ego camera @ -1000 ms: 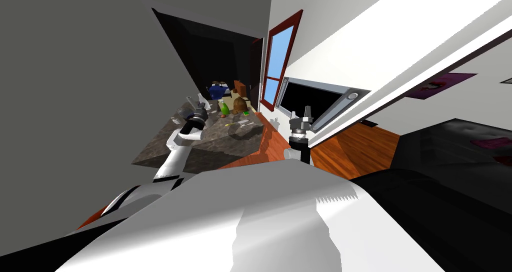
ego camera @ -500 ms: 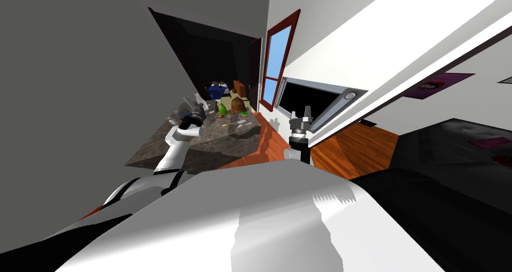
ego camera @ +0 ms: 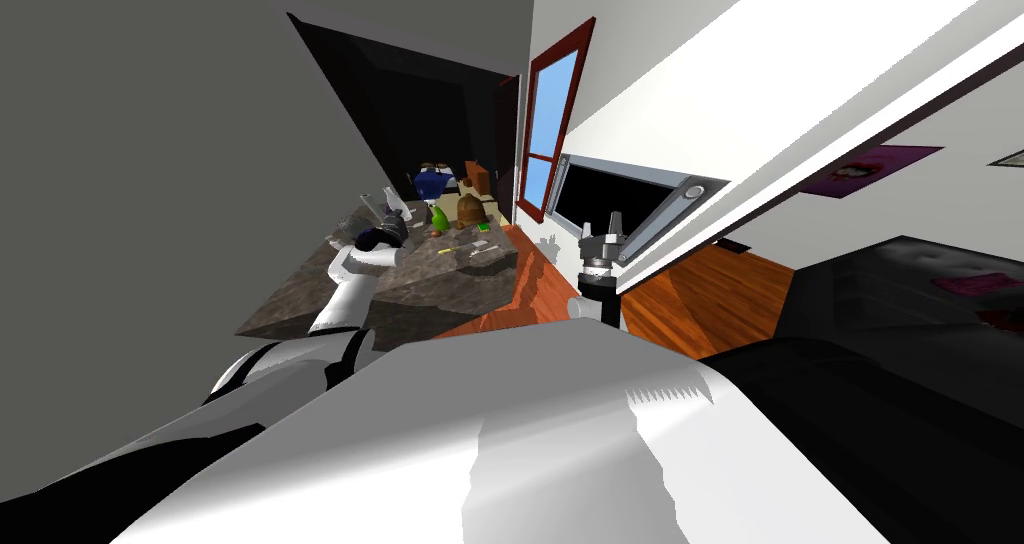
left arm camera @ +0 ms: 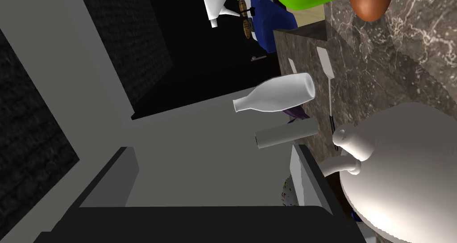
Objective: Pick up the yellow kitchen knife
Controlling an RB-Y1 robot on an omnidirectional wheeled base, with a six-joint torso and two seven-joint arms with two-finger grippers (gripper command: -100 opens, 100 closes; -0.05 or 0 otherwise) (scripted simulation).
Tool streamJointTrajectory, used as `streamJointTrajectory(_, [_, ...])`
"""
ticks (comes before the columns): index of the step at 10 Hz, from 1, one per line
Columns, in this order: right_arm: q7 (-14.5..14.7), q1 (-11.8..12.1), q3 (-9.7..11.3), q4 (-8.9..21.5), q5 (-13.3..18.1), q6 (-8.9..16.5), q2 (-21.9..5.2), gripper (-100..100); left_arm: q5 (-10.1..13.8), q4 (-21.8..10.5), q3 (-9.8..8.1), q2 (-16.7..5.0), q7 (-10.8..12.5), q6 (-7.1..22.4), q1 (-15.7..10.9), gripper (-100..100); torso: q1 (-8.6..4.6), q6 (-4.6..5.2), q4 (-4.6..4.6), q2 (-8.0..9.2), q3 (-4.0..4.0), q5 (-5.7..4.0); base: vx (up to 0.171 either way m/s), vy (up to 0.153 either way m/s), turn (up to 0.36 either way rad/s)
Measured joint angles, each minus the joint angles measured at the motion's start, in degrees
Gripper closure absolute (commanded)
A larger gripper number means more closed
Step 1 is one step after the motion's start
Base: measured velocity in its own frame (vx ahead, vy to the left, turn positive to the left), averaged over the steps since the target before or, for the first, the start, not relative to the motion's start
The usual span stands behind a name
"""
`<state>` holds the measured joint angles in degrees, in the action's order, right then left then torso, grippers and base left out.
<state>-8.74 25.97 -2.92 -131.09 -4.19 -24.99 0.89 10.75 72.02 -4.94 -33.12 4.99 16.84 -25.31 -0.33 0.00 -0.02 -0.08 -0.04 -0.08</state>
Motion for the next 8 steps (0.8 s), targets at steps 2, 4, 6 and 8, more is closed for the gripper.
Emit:
streamJointTrajectory(2, [0.0,0.0,0.0,0.0,0.0,0.0,0.0,0,0.77,-4.38,-0.2,-0.73,0.13,1.88,-2.47,-100,-0.06,0.0,0.0,-0.02,-0.01,-0.02,0.018,-0.093,-0.012])
streamJointTrajectory(4, [0.0,0.0,0.0,0.0,0.0,0.0,0.0,0,0.3,-6.96,-1.12,-0.31,0.28,5.08,-4.47,-100,0.0,0.0,0.0,-0.01,-0.01,-0.01,0.019,-0.086,-0.018])
streamJointTrajectory(6, [0.0,0.0,0.0,0.0,0.0,0.0,0.0,0,0.8,-9.86,-1.18,-0.75,0.3,6.74,-5.65,-100,0.15,-0.02,-0.01,0.02,0.0,0.03,0.014,-0.061,-0.012])
streamJointTrajectory(8, [0.0,0.0,0.0,0.0,0.0,0.0,0.0,0,1.07,-13.61,-1.52,-0.91,0.3,8.92,-8.02,-100,0.05,-0.02,-0.01,0.0,0.0,0.01,0.022,-0.088,-0.018])
